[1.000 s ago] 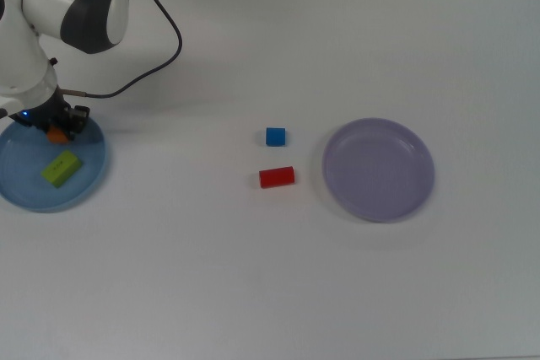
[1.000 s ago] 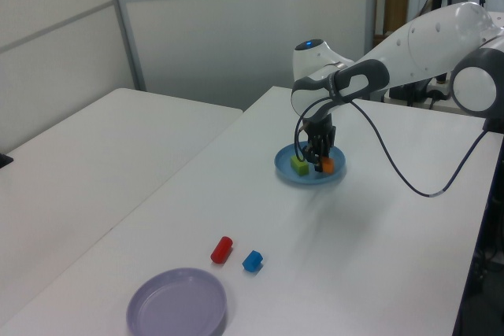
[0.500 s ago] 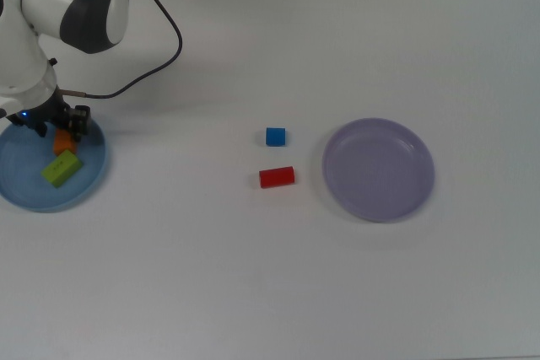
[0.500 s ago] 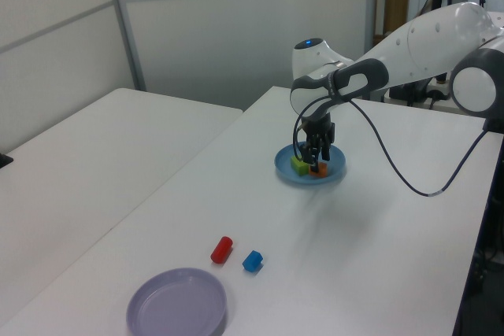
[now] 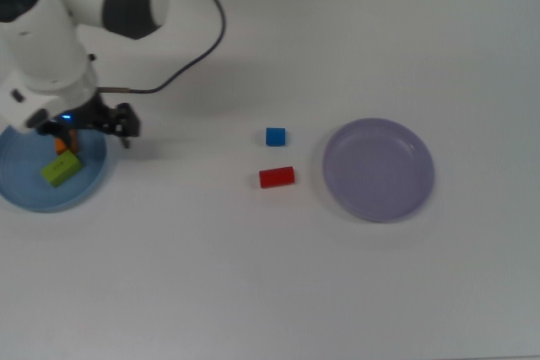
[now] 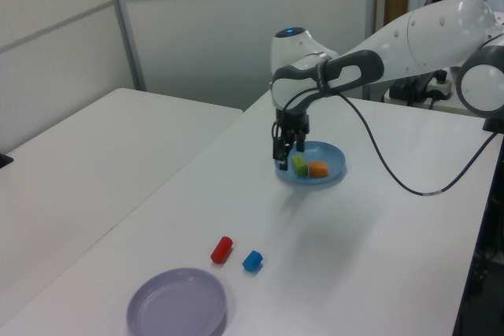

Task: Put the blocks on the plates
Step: 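Raise the gripper and move it down onto the red block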

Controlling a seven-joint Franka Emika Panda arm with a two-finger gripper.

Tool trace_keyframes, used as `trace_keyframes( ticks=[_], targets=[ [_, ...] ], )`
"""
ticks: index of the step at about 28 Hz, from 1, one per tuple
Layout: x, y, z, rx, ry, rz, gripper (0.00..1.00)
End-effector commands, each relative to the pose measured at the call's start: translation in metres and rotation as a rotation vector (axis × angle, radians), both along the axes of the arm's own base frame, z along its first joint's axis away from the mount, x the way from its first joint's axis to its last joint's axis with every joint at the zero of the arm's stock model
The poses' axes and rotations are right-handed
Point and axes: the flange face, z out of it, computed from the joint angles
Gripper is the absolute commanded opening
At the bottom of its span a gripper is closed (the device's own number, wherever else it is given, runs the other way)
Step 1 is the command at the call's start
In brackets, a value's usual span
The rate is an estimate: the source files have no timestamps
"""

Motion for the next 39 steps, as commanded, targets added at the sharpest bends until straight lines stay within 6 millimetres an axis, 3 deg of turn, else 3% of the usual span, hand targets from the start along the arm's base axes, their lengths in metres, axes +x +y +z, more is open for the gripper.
trace_keyframes(
  ticks=[1, 12, 20, 28, 35, 39],
  targets=[
    [0.0, 0.057, 0.008, 0.03, 0.049, 0.063, 1.0],
    [0.009, 0.171, -0.009, 0.02, 0.076, 0.142, 1.0],
    [0.008, 0.222, -0.011, 0.018, 0.062, 0.176, 1.0],
    [0.012, 0.261, -0.033, 0.018, 0.036, 0.225, 1.0],
    [0.019, 0.278, -0.054, -0.019, -0.009, 0.199, 1.0],
    [0.022, 0.278, -0.059, -0.018, -0.015, 0.197, 1.0]
  ],
)
